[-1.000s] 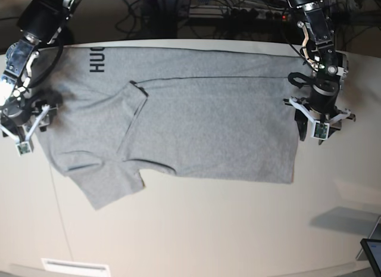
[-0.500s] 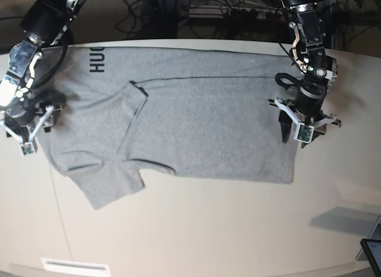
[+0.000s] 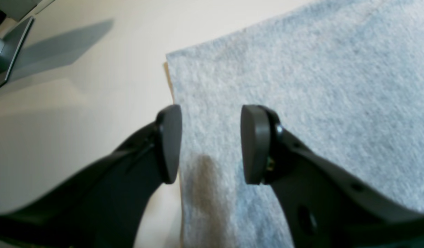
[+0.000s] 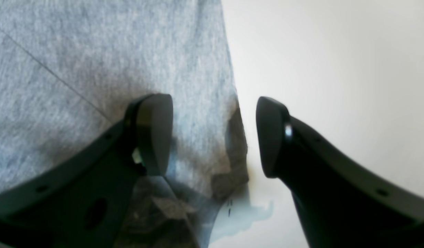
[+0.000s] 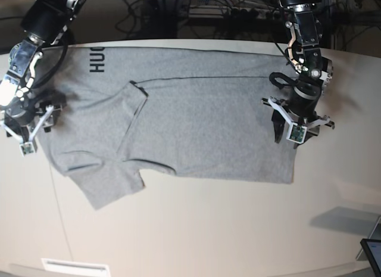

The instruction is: Fold the T-shirt properly

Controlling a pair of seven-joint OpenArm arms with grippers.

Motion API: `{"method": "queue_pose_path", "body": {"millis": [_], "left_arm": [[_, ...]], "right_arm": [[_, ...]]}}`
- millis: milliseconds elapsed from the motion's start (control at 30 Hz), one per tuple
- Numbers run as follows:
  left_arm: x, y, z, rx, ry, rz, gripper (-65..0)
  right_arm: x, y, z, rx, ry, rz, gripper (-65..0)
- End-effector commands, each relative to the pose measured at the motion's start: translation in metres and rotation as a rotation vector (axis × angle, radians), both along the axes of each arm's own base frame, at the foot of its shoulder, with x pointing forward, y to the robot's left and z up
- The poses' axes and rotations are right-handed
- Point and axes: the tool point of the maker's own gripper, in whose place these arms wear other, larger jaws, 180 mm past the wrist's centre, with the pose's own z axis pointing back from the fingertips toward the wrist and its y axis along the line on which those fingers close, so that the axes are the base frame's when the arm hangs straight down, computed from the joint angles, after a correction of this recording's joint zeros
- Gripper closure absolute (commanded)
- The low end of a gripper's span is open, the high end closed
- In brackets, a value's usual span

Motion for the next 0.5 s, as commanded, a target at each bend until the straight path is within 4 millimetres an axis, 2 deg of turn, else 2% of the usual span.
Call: {"method": "queue_pose_path", "body": {"millis": [0,267,467], "left_arm": [[0.011,0.001,0.021,0.007,-0.071,-0.006,-27.2],[0.01,0.001,0.021,0.01,-0.07,-0.008,-27.2],[0.01,0.001,0.019,0.007,-0.065,-0.007,-27.2]], "right_arm": [[0.01,-0.007,0.015,-0.014,-0.053,-0.002,-36.7],[0.004,-0.006,-0.006,0.018,0.001,-0.007,-36.6],[0.006,-0.006,-0.004,0.019,-0.006,-0.007,-36.6]]}}
